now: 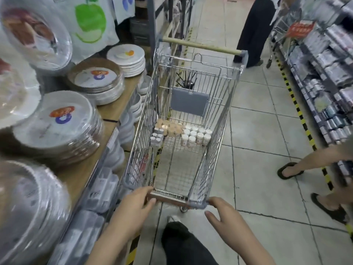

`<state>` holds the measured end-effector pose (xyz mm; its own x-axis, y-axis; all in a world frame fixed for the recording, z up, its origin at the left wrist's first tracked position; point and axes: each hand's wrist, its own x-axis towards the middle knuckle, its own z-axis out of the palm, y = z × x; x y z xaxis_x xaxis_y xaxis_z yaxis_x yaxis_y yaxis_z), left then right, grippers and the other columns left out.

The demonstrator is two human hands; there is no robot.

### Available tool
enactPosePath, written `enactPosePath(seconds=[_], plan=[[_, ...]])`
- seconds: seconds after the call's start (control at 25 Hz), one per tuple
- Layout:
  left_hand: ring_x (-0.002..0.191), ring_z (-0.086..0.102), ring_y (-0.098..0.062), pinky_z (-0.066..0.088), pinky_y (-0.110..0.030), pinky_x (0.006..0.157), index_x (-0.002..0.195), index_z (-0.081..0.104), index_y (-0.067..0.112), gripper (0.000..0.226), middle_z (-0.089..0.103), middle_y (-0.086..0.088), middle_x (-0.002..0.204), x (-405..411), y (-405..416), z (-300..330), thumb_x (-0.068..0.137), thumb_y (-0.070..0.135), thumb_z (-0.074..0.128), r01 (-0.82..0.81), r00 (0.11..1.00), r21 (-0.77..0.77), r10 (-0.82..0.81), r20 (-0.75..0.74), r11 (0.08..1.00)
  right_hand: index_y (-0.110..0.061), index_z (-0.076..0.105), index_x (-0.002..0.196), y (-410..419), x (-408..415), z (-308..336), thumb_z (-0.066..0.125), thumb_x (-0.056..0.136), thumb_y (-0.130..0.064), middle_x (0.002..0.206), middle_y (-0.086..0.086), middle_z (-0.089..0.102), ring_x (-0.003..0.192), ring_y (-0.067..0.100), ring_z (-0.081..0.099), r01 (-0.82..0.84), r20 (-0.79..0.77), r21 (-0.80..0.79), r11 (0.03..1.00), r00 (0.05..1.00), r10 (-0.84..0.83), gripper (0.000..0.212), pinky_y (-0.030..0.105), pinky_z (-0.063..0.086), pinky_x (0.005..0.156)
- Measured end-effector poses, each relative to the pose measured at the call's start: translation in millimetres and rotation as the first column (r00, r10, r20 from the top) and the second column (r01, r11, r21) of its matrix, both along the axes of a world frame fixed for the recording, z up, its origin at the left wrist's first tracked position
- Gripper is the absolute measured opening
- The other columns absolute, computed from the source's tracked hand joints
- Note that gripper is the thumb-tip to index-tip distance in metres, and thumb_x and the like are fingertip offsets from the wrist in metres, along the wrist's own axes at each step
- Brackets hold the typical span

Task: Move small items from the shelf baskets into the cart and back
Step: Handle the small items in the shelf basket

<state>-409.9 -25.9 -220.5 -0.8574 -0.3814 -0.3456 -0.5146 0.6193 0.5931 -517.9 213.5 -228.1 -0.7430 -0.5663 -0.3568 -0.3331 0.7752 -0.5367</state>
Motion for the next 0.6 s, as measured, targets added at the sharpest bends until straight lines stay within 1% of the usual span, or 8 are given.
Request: enactPosePath(seconds=[0.08, 0.16, 0.28, 0.36, 0.44, 0.52, 0.56, 0.6], plan=[[0.114, 0.053, -0.006, 0.046, -0.029, 0.098, 0.135, 0.047, 0.026, 0.041, 0.055, 0.010, 0.130, -24.5, -15.2, -7.7, 0.095, 0.033, 0.051, -0.050, 0.998, 0.048, 0.048, 0.034, 0.998, -0.028, 0.046, 0.132, -22.9, -39.0, -6.6, 0.045, 0.097, -0.037, 0.131, -0.015, 0.050, 0.120, 0.003, 0.047, -0.026, 0.024, -0.003, 1.000, 0.999, 0.026, 0.036, 0.018, 0.037, 0.097], [0.106, 0.056, -0.003, 0.049, -0.027, 0.093, 0.134, 0.047, 0.028, 0.040, 0.057, 0.011, 0.126, -45.0, -29.2, -15.9, 0.095, 0.033, 0.052, -0.082, 0.995, 0.049, 0.079, 0.061, 0.995, -0.026, 0.045, 0.133, -46.8, -73.4, -16.5, 0.046, 0.097, -0.037, 0.132, -0.013, 0.050, 0.121, 0.004, 0.048, -0.059, 0.053, 0.005, 0.998, 0.997, 0.058, 0.038, 0.019, 0.038, 0.097], [0.110, 0.054, -0.001, 0.045, -0.023, 0.096, 0.136, 0.046, 0.028, 0.041, 0.053, 0.014, 0.131, -80.0, -51.4, -39.4, 0.095, 0.033, 0.051, -0.090, 0.991, 0.060, 0.084, 0.102, 0.994, -0.023, 0.046, 0.133, -82.6, -122.1, -46.2, 0.049, 0.097, -0.034, 0.133, -0.008, 0.052, 0.119, 0.006, 0.050, -0.041, 0.116, 0.028, 0.999, 0.993, 0.038, 0.038, 0.021, 0.039, 0.097], [0.108, 0.052, 0.001, 0.042, -0.018, 0.096, 0.135, 0.046, 0.028, 0.040, 0.051, 0.016, 0.130, -108.7, -63.2, -61.9, 0.095, 0.031, 0.052, -0.073, 0.988, 0.067, 0.063, 0.139, 0.995, -0.020, 0.048, 0.132, -103.7, -148.9, -77.9, 0.052, 0.095, -0.031, 0.130, -0.006, 0.054, 0.115, 0.008, 0.053, 0.017, 0.188, 0.040, 0.999, 0.982, -0.024, 0.038, 0.023, 0.041, 0.095], [0.100, 0.053, 0.002, 0.041, -0.012, 0.090, 0.132, 0.047, 0.028, 0.037, 0.049, 0.019, 0.128, -141.0, -75.7, -93.5, 0.095, 0.028, 0.054, -0.062, 0.985, 0.107, 0.044, 0.166, 0.992, -0.018, 0.049, 0.129, -123.6, -174.9, -113.8, 0.055, 0.094, -0.028, 0.124, -0.003, 0.058, 0.108, 0.012, 0.057, 0.133, 0.296, 0.056, 0.990, 0.944, -0.144, 0.037, 0.028, 0.047, 0.090], [0.097, 0.053, 0.004, 0.041, -0.005, 0.082, 0.130, 0.050, 0.026, 0.037, 0.054, 0.016, 0.125, -179.4, -86.7, -135.2, 0.094, 0.024, 0.056, -0.084, 0.978, 0.178, 0.047, 0.202, 0.980, -0.014, 0.050, 0.126, -140.0, -202.0, -153.8, 0.058, 0.093, -0.024, 0.114, 0.000, 0.060, 0.098, 0.014, 0.059, 0.277, 0.399, 0.069, 0.959, 0.873, -0.281, 0.036, 0.028, 0.050, 0.074], [0.097, 0.052, 0.006, 0.040, -0.004, 0.077, 0.130, 0.050, 0.026, 0.037, 0.055, 0.017, 0.122, -198.4, -91.0, -153.9, 0.093, 0.024, 0.056, -0.089, 0.976, 0.200, 0.046, 0.212, 0.976, -0.012, 0.049, 0.126, -146.0, -214.4, -172.0, 0.058, 0.093, -0.022, 0.109, 0.000, 0.060, 0.094, 0.014, 0.059, 0.337, 0.424, 0.079, 0.938, 0.840, -0.338, 0.036, 0.024, 0.047, 0.067], [0.095, 0.052, 0.006, 0.039, -0.004, 0.073, 0.130, 0.050, 0.025, 0.037, 0.056, 0.018, 0.117, -218.9, -95.2, -175.0, 0.093, 0.024, 0.057, -0.094, 0.975, 0.222, 0.045, 0.218, 0.971, -0.010, 0.048, 0.127, -151.8, -227.7, -191.3, 0.059, 0.092, -0.021, 0.107, 0.001, 0.060, 0.092, 0.014, 0.058, 0.392, 0.440, 0.097, 0.915, 0.808, -0.393, 0.038, 0.021, 0.042, 0.064]])
